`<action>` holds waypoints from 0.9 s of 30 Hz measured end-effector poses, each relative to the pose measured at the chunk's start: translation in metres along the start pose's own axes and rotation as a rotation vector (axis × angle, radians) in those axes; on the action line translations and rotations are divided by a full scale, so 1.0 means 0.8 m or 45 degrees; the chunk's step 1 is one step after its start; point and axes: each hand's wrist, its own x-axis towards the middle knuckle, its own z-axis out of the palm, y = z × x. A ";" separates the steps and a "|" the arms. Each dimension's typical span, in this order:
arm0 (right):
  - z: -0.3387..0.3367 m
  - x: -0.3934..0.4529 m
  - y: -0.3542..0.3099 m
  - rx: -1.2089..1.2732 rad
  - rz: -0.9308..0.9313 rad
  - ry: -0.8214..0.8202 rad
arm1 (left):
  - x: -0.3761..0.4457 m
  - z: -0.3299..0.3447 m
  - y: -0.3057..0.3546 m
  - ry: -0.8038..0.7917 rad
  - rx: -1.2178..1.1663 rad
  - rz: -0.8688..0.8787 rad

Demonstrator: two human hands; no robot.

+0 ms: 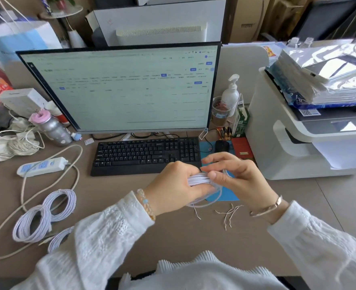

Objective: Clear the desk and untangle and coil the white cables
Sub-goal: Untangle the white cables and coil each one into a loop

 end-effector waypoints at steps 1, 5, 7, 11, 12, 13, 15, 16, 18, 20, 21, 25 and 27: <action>0.002 -0.001 -0.001 -0.021 -0.050 -0.001 | -0.001 -0.001 0.003 -0.013 -0.069 -0.019; 0.010 -0.006 -0.006 -0.101 -0.152 0.032 | 0.001 -0.006 0.014 -0.002 -0.148 -0.067; 0.015 -0.010 -0.006 -0.068 -0.101 0.039 | 0.002 -0.007 0.016 0.011 -0.108 -0.083; 0.024 -0.020 0.002 -0.288 -0.139 0.031 | -0.001 -0.005 0.008 -0.032 -0.101 -0.120; 0.024 -0.021 0.004 -0.320 -0.140 0.018 | -0.001 -0.005 0.006 -0.049 -0.097 -0.129; 0.021 -0.021 0.003 -0.298 -0.099 -0.020 | 0.000 -0.006 0.005 -0.078 -0.101 -0.138; 0.014 -0.020 0.000 -0.081 0.077 -0.167 | 0.003 -0.007 0.006 -0.151 -0.117 -0.155; 0.009 -0.018 -0.002 -0.013 0.130 -0.239 | 0.006 -0.008 0.006 -0.178 -0.115 -0.165; 0.004 -0.014 -0.005 -0.073 0.145 -0.277 | 0.011 -0.010 0.008 -0.214 -0.137 -0.177; 0.003 -0.011 -0.004 -0.060 0.149 -0.195 | 0.015 -0.012 0.007 -0.231 -0.311 -0.183; 0.003 -0.011 -0.003 0.016 0.154 -0.135 | 0.017 -0.014 0.003 -0.225 -0.425 -0.191; -0.002 -0.010 -0.002 0.563 0.282 0.160 | 0.016 -0.011 -0.026 -0.283 -1.066 -0.307; -0.002 -0.011 0.000 0.721 0.371 0.296 | 0.011 0.001 -0.038 -0.336 -1.334 -0.345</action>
